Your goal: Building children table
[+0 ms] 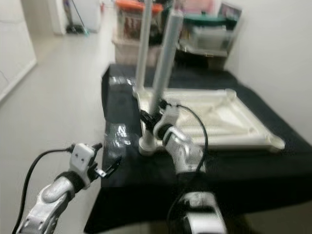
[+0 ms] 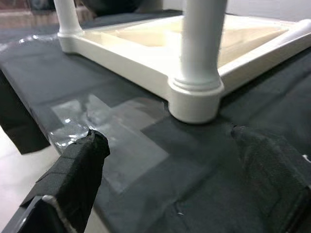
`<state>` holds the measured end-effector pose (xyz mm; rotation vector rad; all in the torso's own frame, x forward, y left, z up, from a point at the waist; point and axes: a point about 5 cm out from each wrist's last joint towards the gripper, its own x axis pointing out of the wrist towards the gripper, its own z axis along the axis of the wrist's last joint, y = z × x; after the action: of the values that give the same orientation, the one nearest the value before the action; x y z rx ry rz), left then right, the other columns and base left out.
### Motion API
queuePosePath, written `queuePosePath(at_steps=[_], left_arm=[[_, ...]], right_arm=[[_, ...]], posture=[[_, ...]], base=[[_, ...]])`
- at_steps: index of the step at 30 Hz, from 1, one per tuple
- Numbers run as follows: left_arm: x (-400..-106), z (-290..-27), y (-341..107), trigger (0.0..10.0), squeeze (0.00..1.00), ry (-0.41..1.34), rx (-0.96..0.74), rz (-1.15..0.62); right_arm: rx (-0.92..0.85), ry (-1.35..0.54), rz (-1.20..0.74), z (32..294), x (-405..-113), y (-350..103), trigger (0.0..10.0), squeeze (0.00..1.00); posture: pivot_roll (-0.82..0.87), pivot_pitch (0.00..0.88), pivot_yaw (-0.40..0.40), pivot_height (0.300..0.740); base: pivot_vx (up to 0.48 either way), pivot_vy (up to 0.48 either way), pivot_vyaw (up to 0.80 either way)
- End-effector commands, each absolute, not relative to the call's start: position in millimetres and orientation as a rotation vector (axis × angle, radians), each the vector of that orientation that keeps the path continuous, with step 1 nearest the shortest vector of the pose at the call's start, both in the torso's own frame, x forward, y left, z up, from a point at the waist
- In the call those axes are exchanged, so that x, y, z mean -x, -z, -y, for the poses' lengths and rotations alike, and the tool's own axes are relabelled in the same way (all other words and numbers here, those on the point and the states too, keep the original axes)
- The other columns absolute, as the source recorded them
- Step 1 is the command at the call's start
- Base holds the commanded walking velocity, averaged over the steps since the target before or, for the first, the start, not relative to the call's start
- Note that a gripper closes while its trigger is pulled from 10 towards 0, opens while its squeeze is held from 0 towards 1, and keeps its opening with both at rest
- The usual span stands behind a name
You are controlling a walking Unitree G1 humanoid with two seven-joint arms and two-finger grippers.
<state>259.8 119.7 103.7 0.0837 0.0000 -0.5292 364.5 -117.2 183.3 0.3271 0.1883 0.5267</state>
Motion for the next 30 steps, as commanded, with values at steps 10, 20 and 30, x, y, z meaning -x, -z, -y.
queuePosePath(at_steps=[10,20,30], left_arm=[[-257,-120,-102,10.0,0.0,0.546,-0.075,-0.01],[-253,-121,-102,10.0,0.0,0.543,-0.074,-0.014],[-255,-120,-102,10.0,0.0,0.558,-0.077,-0.013]], right_arm=[[-0.077,-0.946,-0.108,123,-354,-199,0.0,0.0],[-0.174,0.294,-0.469,170,-354,-112,0.0,0.0],[-0.339,0.033,-0.36,137,-352,-127,10.0,1.0]], posture=[[0.08,0.0,-0.113,0.74],[0.08,0.0,-0.112,0.74],[0.07,0.0,-0.104,0.74]], base=[[0.0,0.0,0.0],[0.0,0.0,0.0],[0.0,0.0,0.0]])
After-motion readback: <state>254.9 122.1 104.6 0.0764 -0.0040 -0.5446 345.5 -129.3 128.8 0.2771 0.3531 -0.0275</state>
